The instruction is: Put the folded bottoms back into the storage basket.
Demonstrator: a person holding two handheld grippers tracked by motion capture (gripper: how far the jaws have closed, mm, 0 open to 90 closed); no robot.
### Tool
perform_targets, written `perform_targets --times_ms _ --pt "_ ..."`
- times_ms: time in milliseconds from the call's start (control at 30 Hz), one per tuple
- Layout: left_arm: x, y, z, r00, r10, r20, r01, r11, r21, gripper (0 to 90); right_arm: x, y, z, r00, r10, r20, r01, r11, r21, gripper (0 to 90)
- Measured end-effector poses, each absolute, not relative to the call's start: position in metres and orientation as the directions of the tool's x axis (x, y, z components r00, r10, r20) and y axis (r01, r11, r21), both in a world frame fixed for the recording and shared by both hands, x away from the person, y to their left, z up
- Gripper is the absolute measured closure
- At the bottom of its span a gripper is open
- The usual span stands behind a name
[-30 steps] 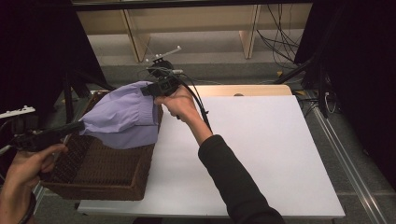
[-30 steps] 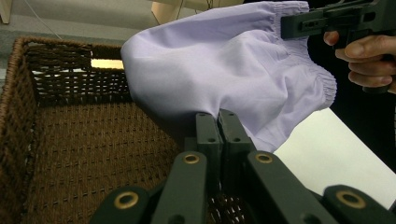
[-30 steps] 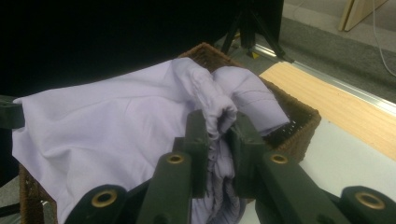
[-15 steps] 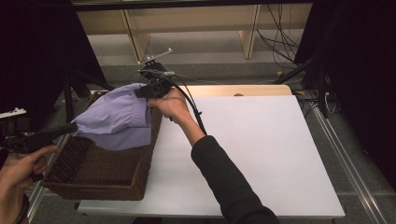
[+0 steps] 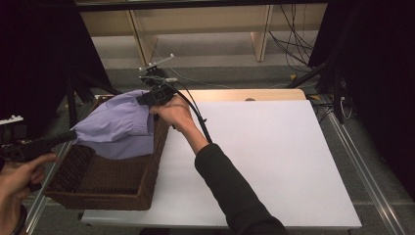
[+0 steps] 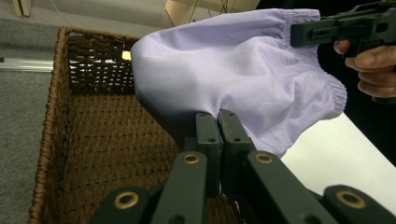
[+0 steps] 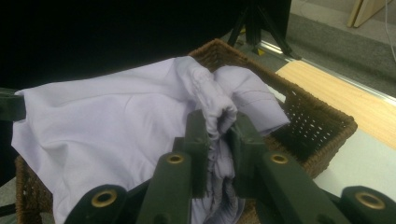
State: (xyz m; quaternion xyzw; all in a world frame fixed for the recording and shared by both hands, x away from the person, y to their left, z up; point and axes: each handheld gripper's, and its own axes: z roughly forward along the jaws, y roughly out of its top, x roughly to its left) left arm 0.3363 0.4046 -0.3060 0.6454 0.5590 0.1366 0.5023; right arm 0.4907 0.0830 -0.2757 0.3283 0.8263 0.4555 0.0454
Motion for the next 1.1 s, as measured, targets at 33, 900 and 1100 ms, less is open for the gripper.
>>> perform_targets --times_ms 33,900,1100 --pt "0.337 0.405 -0.307 0.335 0.860 -0.385 0.588 0.129 0.799 88.3 0.491 0.084 -0.276 -0.779 0.585 0.224 0.502 0.370 0.781 80.0" --pt "0.343 0.413 -0.321 0.289 0.882 -0.374 0.622 0.124 0.773 88.3 0.496 0.099 -0.297 -0.769 0.596 0.232 0.520 0.372 0.769 79.9" --pt "0.346 0.414 -0.326 0.275 0.889 -0.367 0.634 0.119 0.764 88.3 0.496 0.101 -0.301 -0.766 0.598 0.235 0.525 0.372 0.765 79.8"
